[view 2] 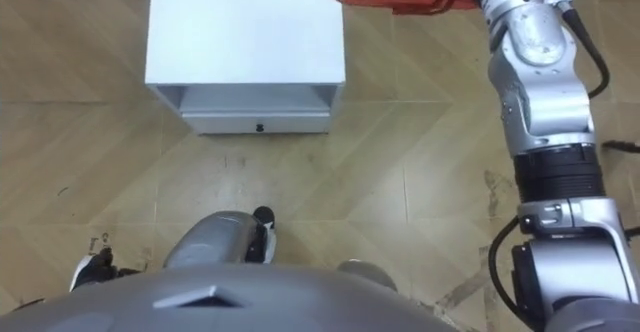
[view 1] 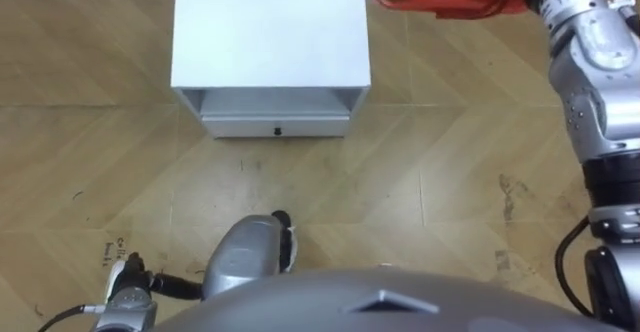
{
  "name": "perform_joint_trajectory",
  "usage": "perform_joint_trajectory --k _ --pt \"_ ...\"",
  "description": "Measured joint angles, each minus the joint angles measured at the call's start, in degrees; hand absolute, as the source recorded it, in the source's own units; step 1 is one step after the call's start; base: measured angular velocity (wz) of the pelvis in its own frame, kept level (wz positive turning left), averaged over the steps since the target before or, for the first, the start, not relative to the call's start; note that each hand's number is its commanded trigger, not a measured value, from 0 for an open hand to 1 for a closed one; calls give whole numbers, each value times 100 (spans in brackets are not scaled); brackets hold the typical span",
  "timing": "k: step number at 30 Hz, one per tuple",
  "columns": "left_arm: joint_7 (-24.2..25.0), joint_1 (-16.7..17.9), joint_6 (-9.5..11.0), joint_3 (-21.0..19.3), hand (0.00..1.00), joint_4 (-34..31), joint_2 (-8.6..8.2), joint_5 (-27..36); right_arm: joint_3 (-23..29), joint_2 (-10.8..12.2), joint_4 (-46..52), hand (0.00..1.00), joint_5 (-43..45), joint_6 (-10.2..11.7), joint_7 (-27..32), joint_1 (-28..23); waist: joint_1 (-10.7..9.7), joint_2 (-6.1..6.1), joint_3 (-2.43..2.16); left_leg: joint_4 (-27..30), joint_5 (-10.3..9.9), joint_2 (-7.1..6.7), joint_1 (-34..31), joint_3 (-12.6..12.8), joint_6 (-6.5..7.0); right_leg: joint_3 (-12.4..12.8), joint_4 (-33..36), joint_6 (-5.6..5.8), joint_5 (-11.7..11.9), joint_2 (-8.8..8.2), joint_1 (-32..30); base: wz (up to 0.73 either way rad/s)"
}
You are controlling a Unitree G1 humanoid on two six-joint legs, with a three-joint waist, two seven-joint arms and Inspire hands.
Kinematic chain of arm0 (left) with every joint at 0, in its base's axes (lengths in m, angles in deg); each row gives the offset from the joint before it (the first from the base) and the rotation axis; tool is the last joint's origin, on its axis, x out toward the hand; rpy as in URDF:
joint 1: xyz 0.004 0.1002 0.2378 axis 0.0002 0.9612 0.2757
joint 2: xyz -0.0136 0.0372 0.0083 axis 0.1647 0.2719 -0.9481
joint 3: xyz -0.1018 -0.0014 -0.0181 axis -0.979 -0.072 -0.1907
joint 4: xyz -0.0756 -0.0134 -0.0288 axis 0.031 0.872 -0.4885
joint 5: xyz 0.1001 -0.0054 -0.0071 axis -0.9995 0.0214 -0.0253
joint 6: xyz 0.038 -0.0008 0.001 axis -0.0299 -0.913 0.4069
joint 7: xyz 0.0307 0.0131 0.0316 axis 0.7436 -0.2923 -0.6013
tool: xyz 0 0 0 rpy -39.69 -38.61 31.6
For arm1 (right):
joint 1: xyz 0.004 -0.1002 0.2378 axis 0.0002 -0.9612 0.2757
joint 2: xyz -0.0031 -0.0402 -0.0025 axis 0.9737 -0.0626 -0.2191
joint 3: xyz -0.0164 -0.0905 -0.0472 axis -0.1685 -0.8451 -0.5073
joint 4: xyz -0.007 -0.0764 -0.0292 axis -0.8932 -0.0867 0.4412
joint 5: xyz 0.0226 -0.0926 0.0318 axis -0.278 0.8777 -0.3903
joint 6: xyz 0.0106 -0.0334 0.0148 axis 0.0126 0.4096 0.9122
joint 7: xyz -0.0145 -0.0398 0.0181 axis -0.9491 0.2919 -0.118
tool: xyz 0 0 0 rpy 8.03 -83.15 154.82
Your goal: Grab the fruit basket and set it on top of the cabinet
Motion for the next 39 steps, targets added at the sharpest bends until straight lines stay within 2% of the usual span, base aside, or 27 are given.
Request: perform_joint_trajectory --k 8,12,15,19,21,23,25,28,32,34,35,36,37,38,39 --pt "212 81 -4 -6 0 39 5 7 -13 0 5 100 48 -22 -255 0 178 -20 0 -19 62 -27 -8 -160 7 -170 6 -7 4 -11 44 10" --pt "252 98 -19 -1 0 83 12 20 -132 0 -159 100 69 -36 -246 0 334 -148 48 -162 156 -51 2 -200 -16 -286 2 -9 5 -18 24 10" --pt "254 132 -44 17 0 79 11 16 -260 2 -384 100 74 -76 -249 1 436 -194 49 -175 183 -62 -14 -282 -39 -410 11 -18 11 -5 30 13" --pt "338 185 -45 44 0 54 20 -63 -433 5 -787 100 321 -116 -245 3 632 -154 76 -169 206 -52 -70 -336 -57 -592 7 -39 22 5 8 8" --pt "411 198 -64 45 0 32 20 -114 -489 18 -871 100 549 -147 -291 6 664 -127 93 -166 227 -56 -145 -376 -59 -652 13 -47 26 7 -51 6" --pt "499 171 -85 44 0 15 24 -113 -504 18 -1147 100 600 -149 -323 75 754 -113 93 -153 235 -49 -227 -383 -57 -718 14 -61 34 4 -125 2" --pt "592 113 -88 43 0 19 32 -106 -505 18 -1519 100 607 -241 -339 220 805 -105 92 -122 231 -59 -333 -396 -51 -736 40 -62 34 -4 -194 5" --pt "639 111 -89 45 0 22 38 -99 -506 19 -1605 100 603 -258 -365 236 896 -105 92 -131 204 -102 -355 -366 -20 -745 106 -44 24 -63 -243 -3" --pt "777 113 -72 39 0 52 49 -100 -504 32 -1674 100 592 -258 -389 245 921 -93 90 -73 41 -182 -323 -273 111 -727 738 41 -26 -286 -443 -4" --pt "878 86 -51 48 0 128 74 -89 -506 33 -1826 100 635 -257 -447 243 832 -90 93 -17 -73 -286 -130 -318 222 -649 1796 82 -11 -592 -696 20" --pt "882 87 -39 48 0 136 73 -90 -506 33 -1872 100 645 -257 -448 243 783 -79 101 43 -136 -326 -84 -337 255 -604 2085 93 26 -667 -749 24" --pt "881 84 -17 42 0 130 83 -87 -506 34 -1916 100 661 -257 -448 231 759 -59 110 156 -256 -388 27 -374 326 -486 2691 90 181 -827 -915 3" --pt "875 59 1 46 0 113 96 -84 -511 43 -1926 100 657 -257 -449 229 781 -26 135 254 -387 -389 141 -356 374 -280 3234 28 494 -909 -1131 -4" --pt "870 60 2 53 0 108 109 -85 -514 57 -1937 100 651 -255 -451 229 788 3 157 264 -430 -390 217 -371 392 -174 3453 -1 685 -916 -1246 -15" --pt "860 61 5 55 0 55 139 -85 -514 96 -1986 100 653 -255 -468 227 770 55 175 234 -466 -389 349 -423 462 39 3765 -52 896 -882 -1447 0"
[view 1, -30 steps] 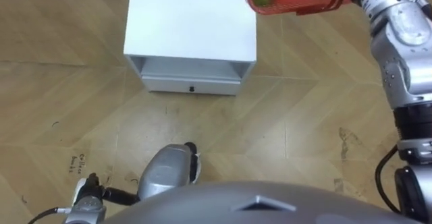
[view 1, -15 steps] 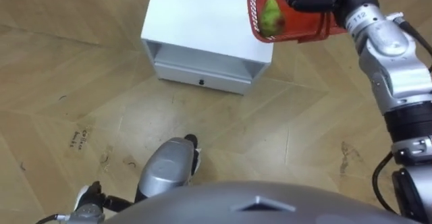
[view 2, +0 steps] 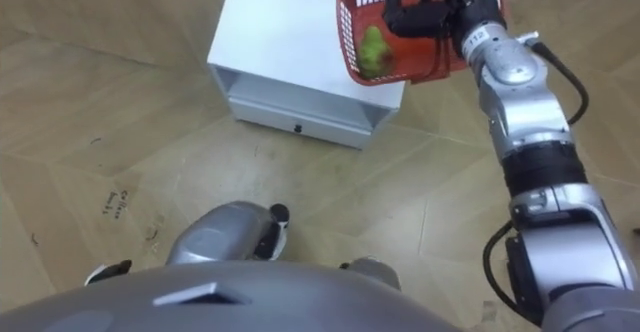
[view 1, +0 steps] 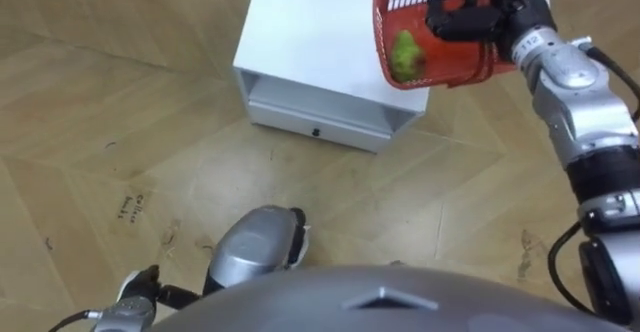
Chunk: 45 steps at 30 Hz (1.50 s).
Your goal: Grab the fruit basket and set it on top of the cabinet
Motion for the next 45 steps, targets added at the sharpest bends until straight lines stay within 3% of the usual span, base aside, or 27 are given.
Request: perform_joint_trajectory --k 2,4,6,8,9,10,15,23,28,32,34,37,42,44,45 --pt "-18 -78 29 38 0 -33 58 -4 1 13 -27 100 2 0 -50 -2 -31 30 -10 -16 -17 3 59 -90 -12 53 9 48 -274 60 -286 14" --pt "-59 -216 41 125 0 -36 92 3 4 12 -114 100 12 1 -71 11 -80 29 -23 -41 -29 5 110 -177 11 51 -503 73 -535 222 -510 30" --pt "-139 -297 43 260 0 -90 86 25 -15 27 -338 100 7 1 -95 10 -67 75 -39 -117 -39 1 252 -310 25 78 -1690 61 -592 489 -572 39" --pt "-190 -285 33 384 0 -208 90 59 -64 25 -383 100 0 -1 -95 6 -73 87 -41 -224 -39 -26 343 -443 23 151 -2632 -58 -457 684 -545 37" --pt "-188 -280 16 397 0 -232 85 51 -64 23 -370 100 -10 0 -91 10 -75 85 -48 -255 -55 -57 363 -518 -2 169 -2987 -168 -206 771 -533 47" --pt "-193 -257 -14 382 0 -241 81 41 -63 15 -374 100 -15 1 -88 9 -114 97 -61 -325 -74 -58 421 -531 -28 213 -3136 -200 207 814 -412 46" --pt "-178 -2 -97 383 0 -94 84 41 -177 15 -379 100 -212 2 -42 21 2 220 -109 -797 -64 139 890 -392 -50 93 -3544 -224 192 965 94 12" --pt "-131 25 -94 445 0 64 80 34 -195 15 -522 100 -261 115 -29 423 -8 215 -99 -916 -61 180 922 -248 -55 10 -3579 -217 117 965 143 10" --pt "-131 25 -106 455 0 51 79 36 -205 21 -887 100 -172 137 13 439 -20 194 -77 -958 -62 169 869 -47 -54 -142 -3578 -156 79 885 128 16" --pt "-90 24 -135 515 0 -5 81 24 -218 96 -1364 100 -176 138 12 444 8 214 -61 -938 -77 158 707 -48 -28 -271 -3576 -154 80 867 27 16" --pt "-15 21 -154 547 0 -29 79 -11 -248 158 -1600 100 -179 137 12 503 33 249 -40 -881 -78 158 605 -45 -26 -275 -3579 -149 92 867 -53 7" --pt "13 15 -264 547 0 -34 30 -18 -421 246 -1709 100 -220 123 -59 532 73 414 15 -816 -78 159 469 -39 -26 -286 -3570 -146 96 859 -162 0" --pt "21 17 -343 541 0 -37 -43 -16 -420 339 -1844 100 -465 125 -153 531 129 582 -64 -814 -77 169 427 -34 -27 -301 -3511 -170 77 821 -227 0" --pt "21 18 -345 539 0 -37 -62 -16 -419 358 -1938 100 -469 120 -147 529 147 590 -66 -813 -77 167 436 -35 -27 -314 -3456 -174 60 803 -235 2" --pt "21 18 -356 540 0 -36 -75 -16 -419 367 -1976 80 -469 118 -153 524 145 589 -66 -812 -77 167 439 -36 -27 -323 -3447 -173 59 799 -234 0"
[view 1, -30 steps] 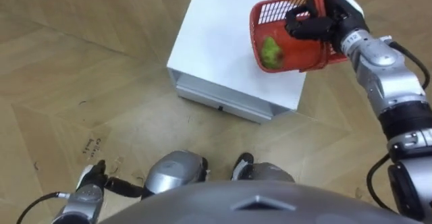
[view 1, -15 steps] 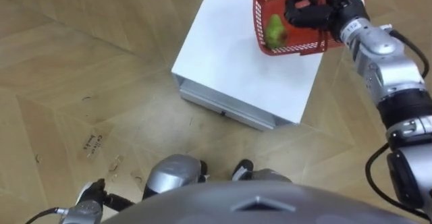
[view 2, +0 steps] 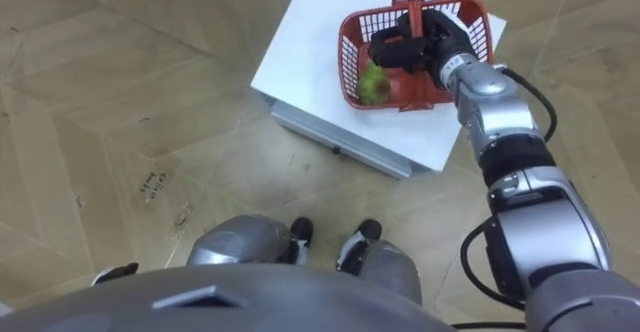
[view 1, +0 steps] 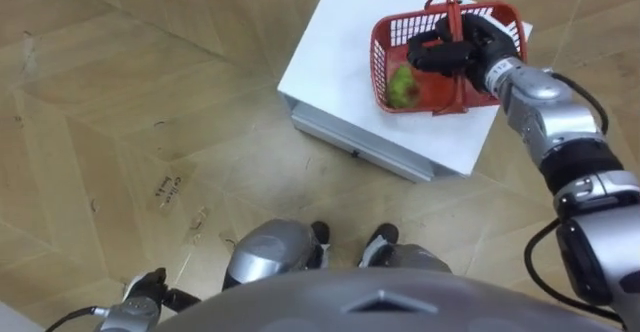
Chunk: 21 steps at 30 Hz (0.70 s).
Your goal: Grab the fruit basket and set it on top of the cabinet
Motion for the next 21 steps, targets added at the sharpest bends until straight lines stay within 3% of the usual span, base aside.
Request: perform_joint_trajectory --k 1,2,10,21 --pt "0 -1 -2 0 0 3 -21 0 0 11 -48 36 -1 0 -1 0 1 -1 0 4 0 -3 -1 2 0 0 2 0 0 -4 1 0" --pt "0 -1 -2 0 0 5 -32 0 0 21 -83 0 -1 1 -1 1 3 -1 0 8 0 -5 0 2 0 2 5 0 0 -6 2 0" --pt "51 0 2 1 0 27 -46 1 3 179 -414 0 -301 7 -46 -3 -2 -42 9 -2 0 -4 -4 4 2 -87 31 -2 2 -24 6 2" --pt "114 24 2 -4 0 72 -51 1 25 181 -567 0 -445 7 -129 -21 -6 -43 9 -1 1 -2 -1 14 2 -105 0 -1 1 -28 31 1"
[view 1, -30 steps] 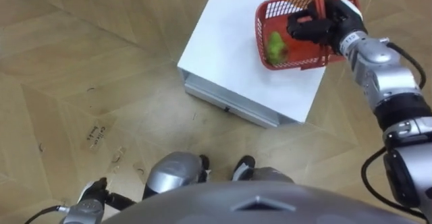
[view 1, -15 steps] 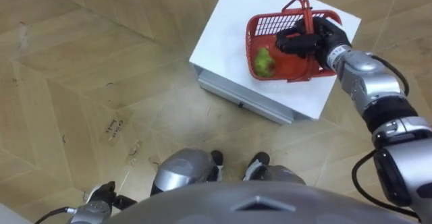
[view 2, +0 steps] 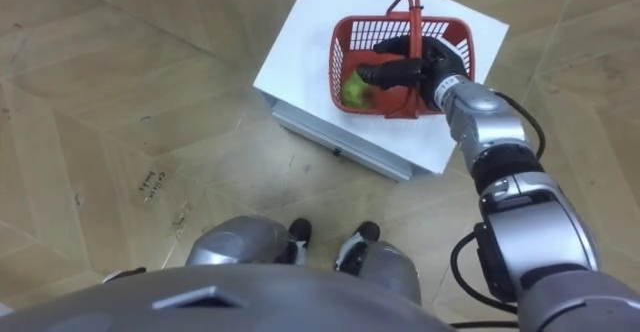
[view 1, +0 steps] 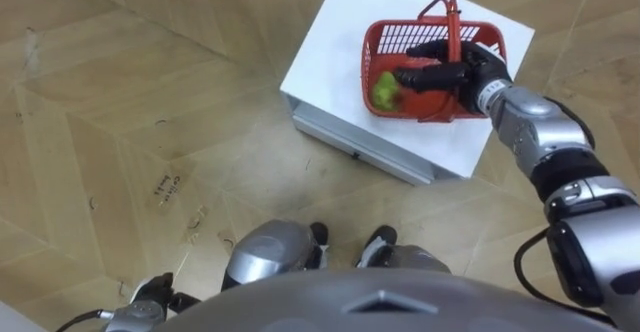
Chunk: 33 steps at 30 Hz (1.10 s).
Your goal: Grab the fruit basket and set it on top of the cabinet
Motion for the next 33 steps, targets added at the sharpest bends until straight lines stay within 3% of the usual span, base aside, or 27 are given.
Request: perform_joint_trajectory --k 9,15,19,24,33 --pt "-3 0 -1 28 0 -33 -41 6 -1 -2 -8 0 0 11 -71 -19 -214 -34 -9 -27 0 4 86 -4 0 -19 -23 7 -4 2 99 1" --pt "-19 39 42 28 0 -84 -39 6 15 -4 0 0 51 30 -75 -96 -463 -127 -58 -71 0 16 163 7 1 -14 -85 4 -2 32 175 -1" --pt "-37 93 54 11 0 -216 -27 9 23 -79 242 0 72 55 88 -175 -542 -197 -100 -99 0 46 222 122 0 16 -124 -8 8 55 201 -11" --pt "-34 102 59 12 0 -242 -27 12 22 -112 533 0 52 180 222 -368 -595 -218 -105 -259 0 113 490 392 0 155 -212 -7 22 121 380 -15" --pt "-54 151 58 -118 0 -281 -22 9 91 -251 911 0 38 181 322 -561 -793 -238 -114 -477 -1 174 669 498 -3 230 -336 -24 52 215 489 -8"
